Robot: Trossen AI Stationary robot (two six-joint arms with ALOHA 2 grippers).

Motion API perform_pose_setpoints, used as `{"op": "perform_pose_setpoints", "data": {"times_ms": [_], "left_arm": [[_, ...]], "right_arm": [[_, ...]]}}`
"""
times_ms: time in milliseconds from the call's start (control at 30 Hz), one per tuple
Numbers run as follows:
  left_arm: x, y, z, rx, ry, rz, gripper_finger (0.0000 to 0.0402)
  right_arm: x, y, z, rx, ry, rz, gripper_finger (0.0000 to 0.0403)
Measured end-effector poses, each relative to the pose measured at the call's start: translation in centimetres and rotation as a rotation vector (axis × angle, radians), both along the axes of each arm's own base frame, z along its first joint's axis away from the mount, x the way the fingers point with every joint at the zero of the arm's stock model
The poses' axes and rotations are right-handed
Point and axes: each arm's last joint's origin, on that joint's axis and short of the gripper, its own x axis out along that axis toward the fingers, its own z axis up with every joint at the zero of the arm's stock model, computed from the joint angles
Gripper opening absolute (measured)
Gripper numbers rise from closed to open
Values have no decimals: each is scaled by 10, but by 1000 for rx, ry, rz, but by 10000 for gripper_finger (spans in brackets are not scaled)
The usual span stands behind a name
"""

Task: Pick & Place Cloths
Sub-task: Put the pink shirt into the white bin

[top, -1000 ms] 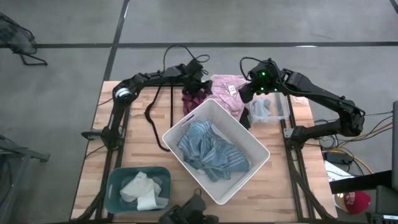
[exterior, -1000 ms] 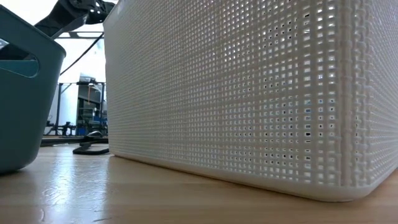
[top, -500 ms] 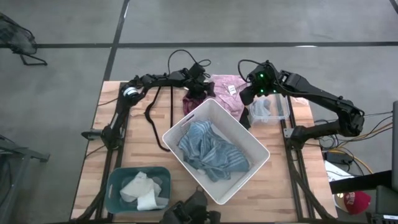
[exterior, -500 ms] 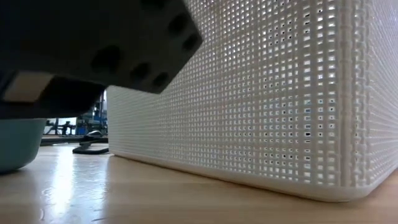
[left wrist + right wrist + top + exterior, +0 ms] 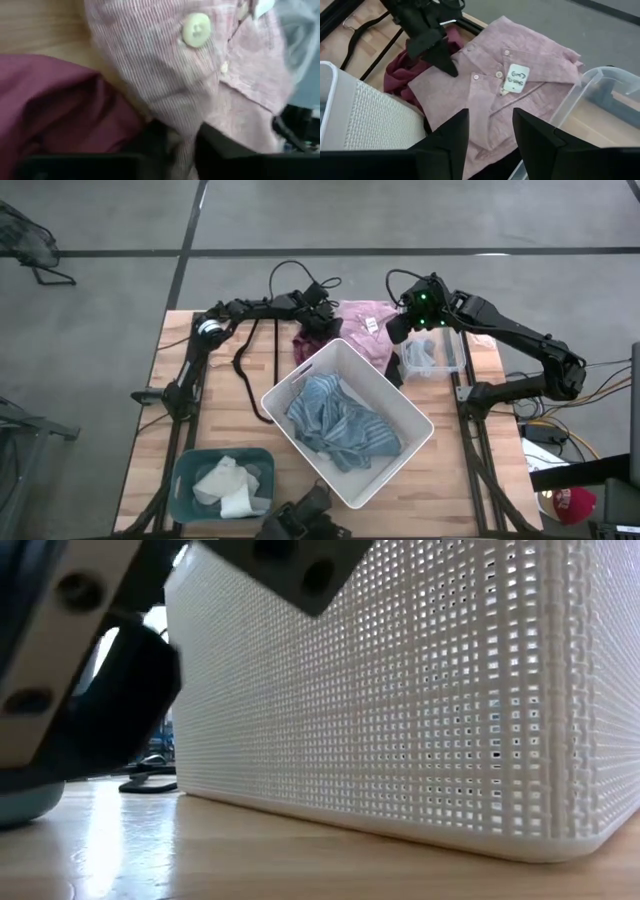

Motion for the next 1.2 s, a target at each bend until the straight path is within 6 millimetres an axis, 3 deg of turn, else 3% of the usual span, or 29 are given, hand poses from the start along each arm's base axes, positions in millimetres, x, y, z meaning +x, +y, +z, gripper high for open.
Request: {"op": "perform_pose_setpoints", "data": {"times_ms": [100,300,700,1000,1200], "left_arm": [[-4,0,-7,3,7,-17,20],[-9,2,3,-36,-56,-46,16],[-24,-8,98,148,-224,-65,16],[-40,-21,147,190,-300,-32,16],[-53,-29,178,237,-344,14,16]], "right_arm": [[0,0,0,1,0,0,137],[0,0,0,2,1,0,116],[0,0,0,1,0,1,73],[0,0,0,1,0,1,53],[0,0,0,1,-1,1,64]]}}
